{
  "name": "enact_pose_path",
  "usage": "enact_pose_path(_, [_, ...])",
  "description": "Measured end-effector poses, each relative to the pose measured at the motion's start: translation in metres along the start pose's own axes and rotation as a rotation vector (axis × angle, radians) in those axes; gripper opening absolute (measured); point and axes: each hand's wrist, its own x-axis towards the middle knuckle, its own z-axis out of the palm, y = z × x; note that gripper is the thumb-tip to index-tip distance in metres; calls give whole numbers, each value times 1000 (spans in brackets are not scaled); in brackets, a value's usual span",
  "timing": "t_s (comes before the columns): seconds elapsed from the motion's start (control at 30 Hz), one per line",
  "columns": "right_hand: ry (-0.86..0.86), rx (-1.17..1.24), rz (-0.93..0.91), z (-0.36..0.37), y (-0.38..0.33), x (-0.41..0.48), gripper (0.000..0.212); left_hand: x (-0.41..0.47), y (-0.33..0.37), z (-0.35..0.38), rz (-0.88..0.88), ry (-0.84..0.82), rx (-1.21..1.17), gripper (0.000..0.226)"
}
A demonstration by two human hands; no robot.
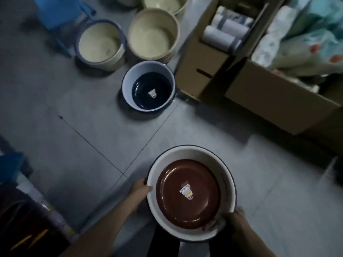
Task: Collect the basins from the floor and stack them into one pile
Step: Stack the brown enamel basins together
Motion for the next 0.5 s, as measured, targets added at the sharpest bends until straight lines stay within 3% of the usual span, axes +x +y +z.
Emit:
enact_pose_path(0.07, [-6, 0, 26, 32, -14, 64, 36, 55, 11, -4, 1, 33, -90, 33])
enact_pose_path(0.13, [7, -14, 32, 49, -30, 114, 47, 93, 31, -4, 33, 47, -163, 36])
enact_pose_path(0.4, [5, -228, -89, 107, -148, 277, 46, 249, 89, 33, 64, 36, -459, 43])
enact_pose_path(0.5, [6, -260, -124, 122, -180, 314, 58, 278, 105, 45, 64, 88, -526, 42])
